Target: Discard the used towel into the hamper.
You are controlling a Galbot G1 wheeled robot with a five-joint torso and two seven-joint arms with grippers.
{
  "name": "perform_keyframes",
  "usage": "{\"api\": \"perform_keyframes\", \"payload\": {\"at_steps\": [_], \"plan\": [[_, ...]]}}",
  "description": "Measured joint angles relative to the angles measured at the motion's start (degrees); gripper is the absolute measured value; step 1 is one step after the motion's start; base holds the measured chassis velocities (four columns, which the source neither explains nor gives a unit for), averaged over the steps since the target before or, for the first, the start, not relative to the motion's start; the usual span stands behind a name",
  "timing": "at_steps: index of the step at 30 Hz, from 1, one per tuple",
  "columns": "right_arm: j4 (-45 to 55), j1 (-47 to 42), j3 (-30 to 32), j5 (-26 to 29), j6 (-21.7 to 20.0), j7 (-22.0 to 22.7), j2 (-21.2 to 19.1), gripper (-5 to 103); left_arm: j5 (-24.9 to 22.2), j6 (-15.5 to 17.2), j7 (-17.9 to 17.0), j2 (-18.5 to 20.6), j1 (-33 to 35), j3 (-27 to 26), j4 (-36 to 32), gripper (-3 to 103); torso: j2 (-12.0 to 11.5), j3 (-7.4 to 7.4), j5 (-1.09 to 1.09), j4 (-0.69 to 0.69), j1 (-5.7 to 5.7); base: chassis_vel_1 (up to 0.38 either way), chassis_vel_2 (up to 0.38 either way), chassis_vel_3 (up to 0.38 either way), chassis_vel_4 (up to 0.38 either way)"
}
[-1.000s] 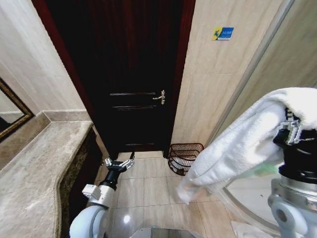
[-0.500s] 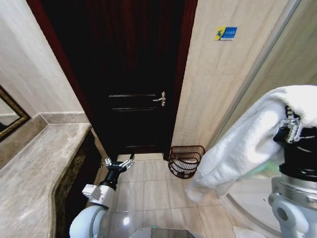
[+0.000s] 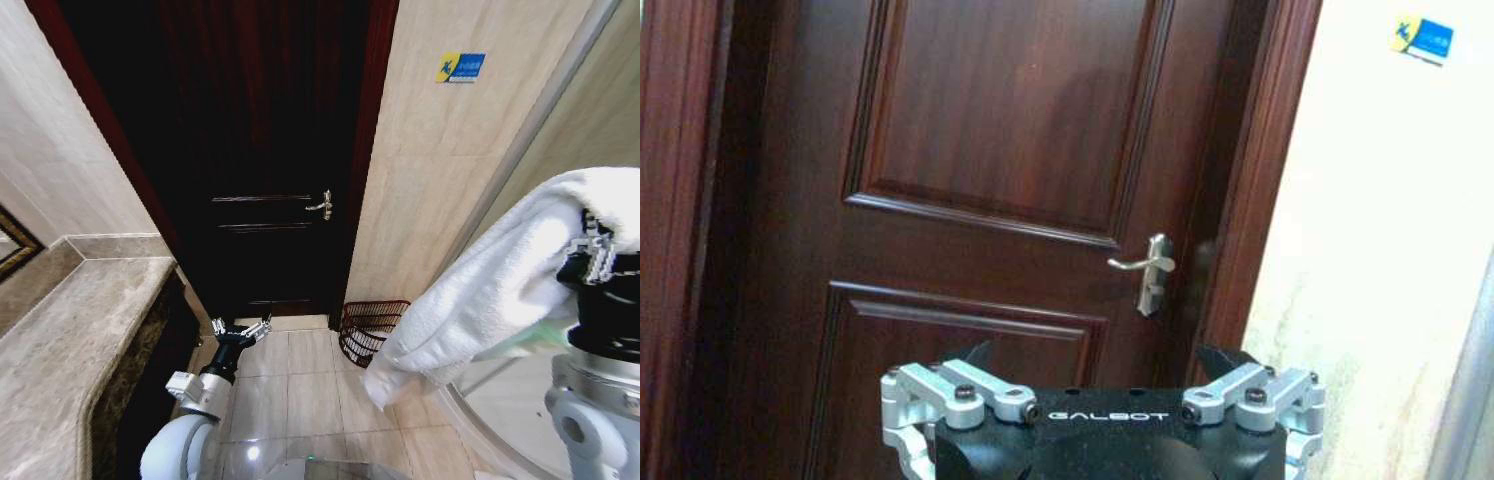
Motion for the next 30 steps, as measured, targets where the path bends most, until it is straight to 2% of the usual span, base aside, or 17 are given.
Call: {"api": "perform_keyframes", "payload": {"at_steps": [5,11,14,18,30], "plan": [[0.00,0.49,0.10,0.26,-0.79,0.42,-0.94,5,0.00,0.00,0.00,0.01,0.00,0.00,0.00,100,0.00,0.00,0.00,0.01,0.03,-0.142,0.132,0.140,-0.134],[0.00,2.72,0.00,3.08,-1.88,2.44,-4.34,5,0.00,0.00,0.00,-0.01,-0.02,0.00,0.00,100,-0.01,0.02,0.01,0.00,0.05,-0.125,0.109,0.118,-0.087],[0.01,6.75,0.60,5.12,-3.22,3.88,-8.39,5,0.00,0.00,0.00,-0.01,-0.01,0.00,0.00,100,-0.01,0.02,0.00,0.01,0.05,-0.028,0.040,0.043,-0.016],[-0.03,9.84,0.49,6.33,-3.38,3.98,-10.85,5,0.00,0.00,0.00,-0.01,0.00,0.00,0.00,100,0.01,0.00,0.00,0.00,-0.02,0.000,0.000,0.000,0.000],[-5.90,20.22,-2.08,7.77,-4.26,4.26,-15.59,5,0.00,0.00,0.00,0.00,0.00,0.00,0.00,100,0.00,0.01,0.00,0.00,0.02,0.000,0.000,0.000,0.000]]}}
